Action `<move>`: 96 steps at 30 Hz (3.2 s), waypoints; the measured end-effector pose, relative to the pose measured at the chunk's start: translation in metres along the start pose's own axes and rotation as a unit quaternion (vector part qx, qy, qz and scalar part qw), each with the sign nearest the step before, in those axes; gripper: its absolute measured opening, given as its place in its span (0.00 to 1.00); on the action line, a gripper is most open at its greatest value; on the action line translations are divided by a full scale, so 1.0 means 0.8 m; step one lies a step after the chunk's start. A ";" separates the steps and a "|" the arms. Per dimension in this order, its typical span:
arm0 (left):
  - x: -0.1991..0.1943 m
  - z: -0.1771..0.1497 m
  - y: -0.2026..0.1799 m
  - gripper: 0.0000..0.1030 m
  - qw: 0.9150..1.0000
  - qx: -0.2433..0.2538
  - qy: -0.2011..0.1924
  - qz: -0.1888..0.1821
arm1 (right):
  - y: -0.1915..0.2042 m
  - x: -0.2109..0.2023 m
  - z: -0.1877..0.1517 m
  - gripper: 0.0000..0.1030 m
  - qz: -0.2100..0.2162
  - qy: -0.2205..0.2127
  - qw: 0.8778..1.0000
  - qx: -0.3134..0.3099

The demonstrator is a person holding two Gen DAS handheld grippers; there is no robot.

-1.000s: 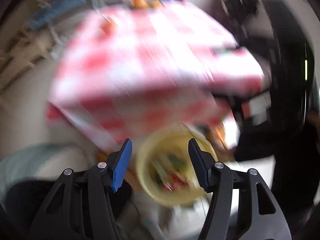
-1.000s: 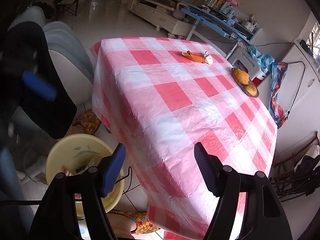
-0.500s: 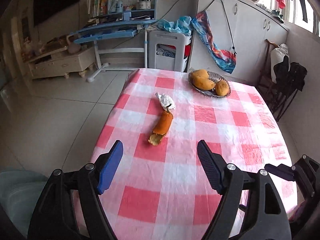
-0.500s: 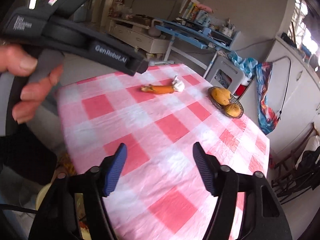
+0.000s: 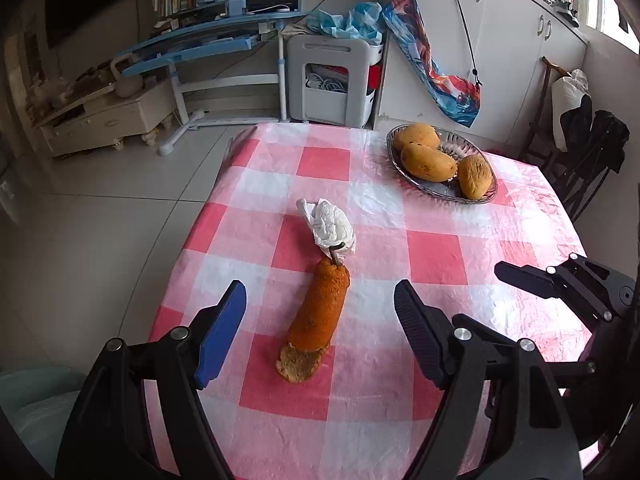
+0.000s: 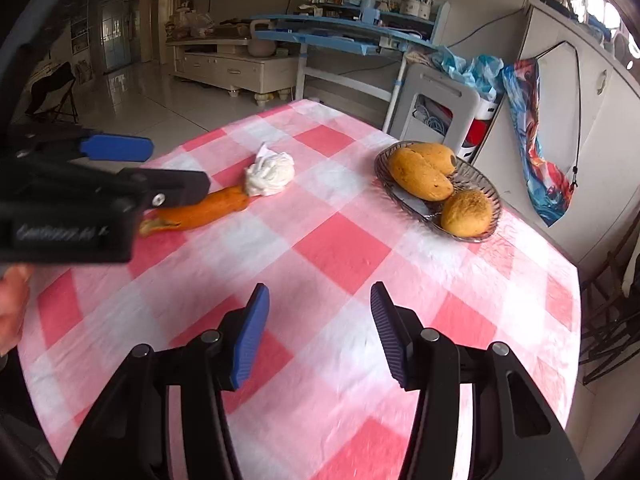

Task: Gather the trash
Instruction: 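Move both open tools to the long orange peel and white tissue, then close the left tool on the long orange peel while the right tool grasps the white tissue, then lift the peel and tissue off the table with both tools, then carry the peel and tissue over the yellow bucket with both tools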

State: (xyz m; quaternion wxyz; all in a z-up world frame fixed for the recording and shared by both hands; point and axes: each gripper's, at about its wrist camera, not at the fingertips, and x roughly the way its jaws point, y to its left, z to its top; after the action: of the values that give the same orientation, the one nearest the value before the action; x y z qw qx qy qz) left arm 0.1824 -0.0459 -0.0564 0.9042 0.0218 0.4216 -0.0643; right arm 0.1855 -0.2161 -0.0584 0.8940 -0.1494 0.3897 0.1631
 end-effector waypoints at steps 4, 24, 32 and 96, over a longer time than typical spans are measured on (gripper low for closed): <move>0.020 0.007 -0.004 0.69 1.000 0.007 0.013 -0.006 | 0.003 0.017 0.015 0.50 0.010 0.002 1.000 -0.010; 0.004 0.061 0.036 0.01 0.999 -0.009 -0.018 -0.045 | 0.017 0.069 0.067 0.55 0.061 0.003 0.998 -0.013; 0.018 0.060 0.063 0.01 0.997 -0.047 0.018 -0.051 | 0.035 0.089 0.091 0.53 0.061 0.003 0.998 -0.016; -0.162 -0.104 -0.046 0.18 0.991 0.116 -0.055 -0.039 | 0.161 -0.156 -0.118 0.24 0.217 0.019 0.963 -0.161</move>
State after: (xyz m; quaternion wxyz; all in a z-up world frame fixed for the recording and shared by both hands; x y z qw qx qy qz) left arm 0.0318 -0.0617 -0.0100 0.9142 0.1070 0.3613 -0.1489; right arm -0.0085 -0.1591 -0.0450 0.7938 -0.2064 0.3983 0.4107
